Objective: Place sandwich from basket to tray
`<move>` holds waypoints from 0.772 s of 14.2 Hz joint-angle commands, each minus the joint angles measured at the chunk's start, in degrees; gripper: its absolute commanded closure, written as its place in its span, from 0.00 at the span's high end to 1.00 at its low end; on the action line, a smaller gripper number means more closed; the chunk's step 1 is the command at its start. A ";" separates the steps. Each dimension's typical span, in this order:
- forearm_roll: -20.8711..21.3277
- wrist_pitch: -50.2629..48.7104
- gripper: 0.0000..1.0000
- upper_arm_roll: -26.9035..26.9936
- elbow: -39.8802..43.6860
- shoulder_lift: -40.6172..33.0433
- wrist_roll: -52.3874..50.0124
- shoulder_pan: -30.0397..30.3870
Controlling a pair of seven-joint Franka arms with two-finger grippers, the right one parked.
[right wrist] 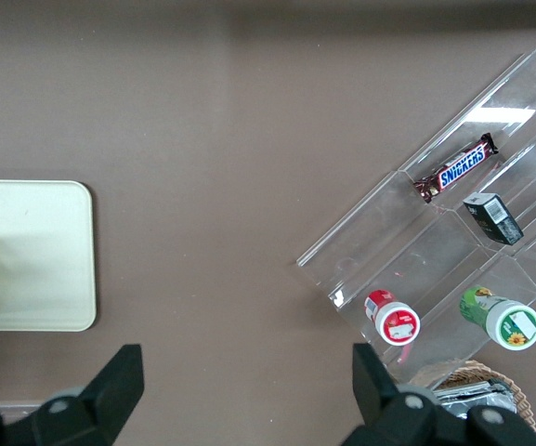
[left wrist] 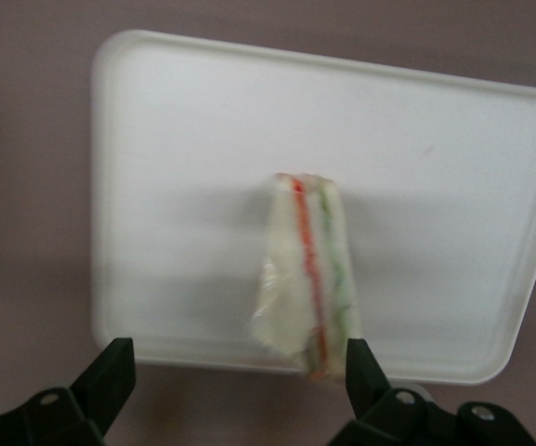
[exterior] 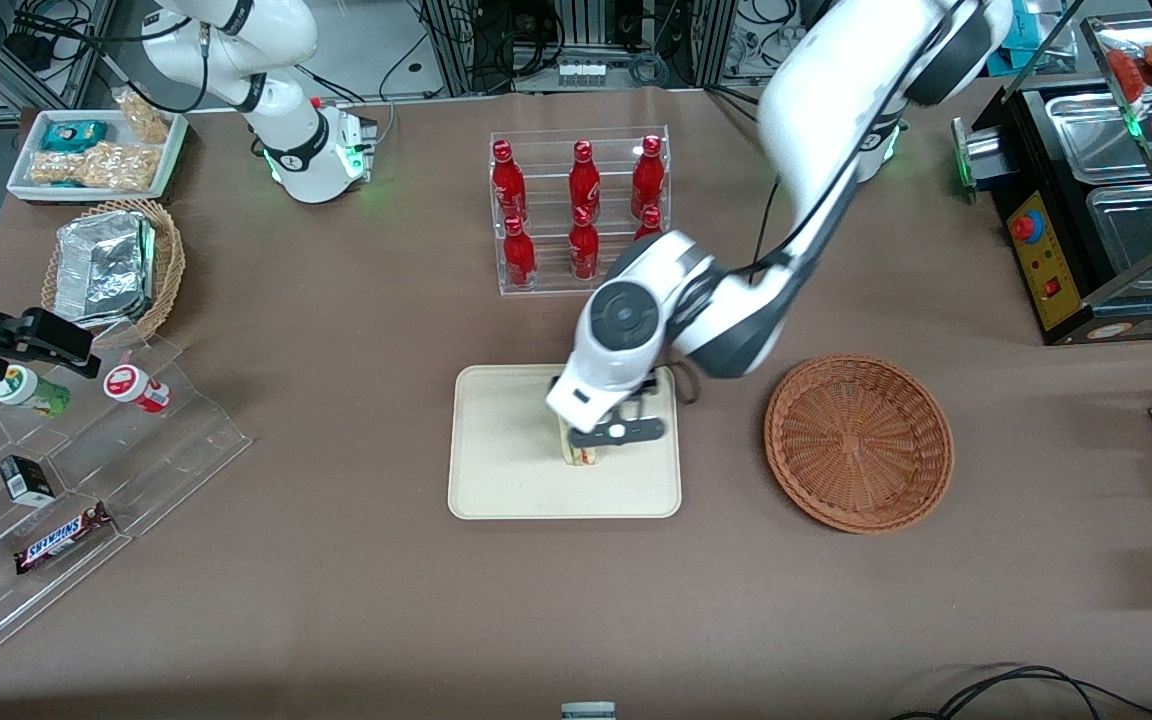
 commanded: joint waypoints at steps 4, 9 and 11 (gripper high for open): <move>-10.81 -20.34 1.00 -0.35 -6.78 -17.91 18.77 18.16; -12.94 -31.36 1.00 0.00 -6.60 -21.70 34.72 35.05; -13.11 -34.87 1.00 0.01 -6.68 -21.70 38.66 40.67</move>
